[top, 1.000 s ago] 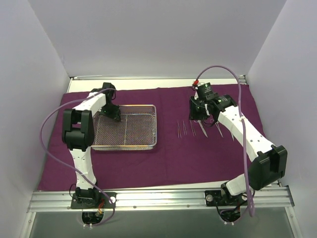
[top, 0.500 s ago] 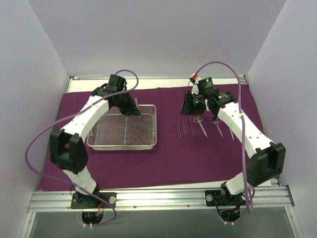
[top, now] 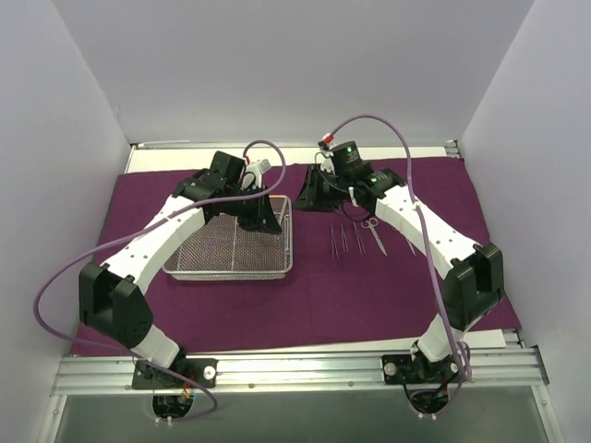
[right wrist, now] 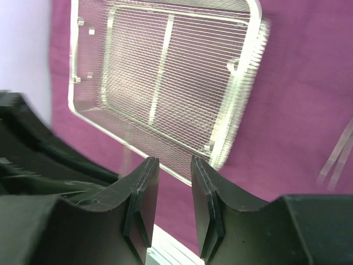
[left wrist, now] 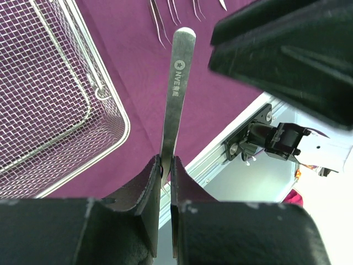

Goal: Open and lay out the surgical kit
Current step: Place the medical item in the surgical kit.

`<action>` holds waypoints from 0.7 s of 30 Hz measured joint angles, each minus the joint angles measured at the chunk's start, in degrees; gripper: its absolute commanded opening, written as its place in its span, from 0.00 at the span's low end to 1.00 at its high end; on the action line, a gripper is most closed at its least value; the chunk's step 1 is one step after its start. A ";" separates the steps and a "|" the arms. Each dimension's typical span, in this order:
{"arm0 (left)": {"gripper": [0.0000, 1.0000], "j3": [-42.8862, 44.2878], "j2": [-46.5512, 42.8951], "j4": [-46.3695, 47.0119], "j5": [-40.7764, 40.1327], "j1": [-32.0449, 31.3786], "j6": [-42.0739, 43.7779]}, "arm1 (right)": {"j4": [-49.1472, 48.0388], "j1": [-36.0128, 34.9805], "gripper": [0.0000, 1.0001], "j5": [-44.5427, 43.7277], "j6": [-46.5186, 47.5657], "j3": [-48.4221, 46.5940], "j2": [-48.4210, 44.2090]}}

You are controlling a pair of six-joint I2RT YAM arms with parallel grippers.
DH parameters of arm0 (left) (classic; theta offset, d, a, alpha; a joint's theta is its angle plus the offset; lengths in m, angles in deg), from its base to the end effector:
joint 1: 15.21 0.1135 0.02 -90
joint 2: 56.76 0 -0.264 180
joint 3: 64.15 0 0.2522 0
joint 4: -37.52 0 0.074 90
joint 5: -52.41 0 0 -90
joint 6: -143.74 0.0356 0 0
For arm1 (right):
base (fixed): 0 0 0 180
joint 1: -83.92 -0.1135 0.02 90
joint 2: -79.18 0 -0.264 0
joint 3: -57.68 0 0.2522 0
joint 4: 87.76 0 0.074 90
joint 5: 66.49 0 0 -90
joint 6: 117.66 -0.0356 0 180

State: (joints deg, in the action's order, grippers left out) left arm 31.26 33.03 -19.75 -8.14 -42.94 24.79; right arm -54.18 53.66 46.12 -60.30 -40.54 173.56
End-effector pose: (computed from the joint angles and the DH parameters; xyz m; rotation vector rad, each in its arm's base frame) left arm 0.2885 -0.1714 0.3199 0.2101 2.6042 -1.0313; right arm 0.3253 0.2056 0.3406 -0.2111 2.2215 1.0493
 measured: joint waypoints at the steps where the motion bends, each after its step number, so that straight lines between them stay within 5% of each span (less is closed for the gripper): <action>1: 0.02 0.00 -0.02 0.00 0.09 0.07 0.22 | -0.44 -0.76 0.32 0.00 -0.76 -0.57 0.26; 21: 0.02 0.00 -0.02 0.35 1.03 -0.09 0.70 | -3.13 -4.04 0.25 1.44 -6.47 -2.34 3.85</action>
State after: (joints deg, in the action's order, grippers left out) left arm 31.26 33.01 -19.40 -7.11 -43.03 25.49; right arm -57.31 49.61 47.56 -66.77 -42.88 177.41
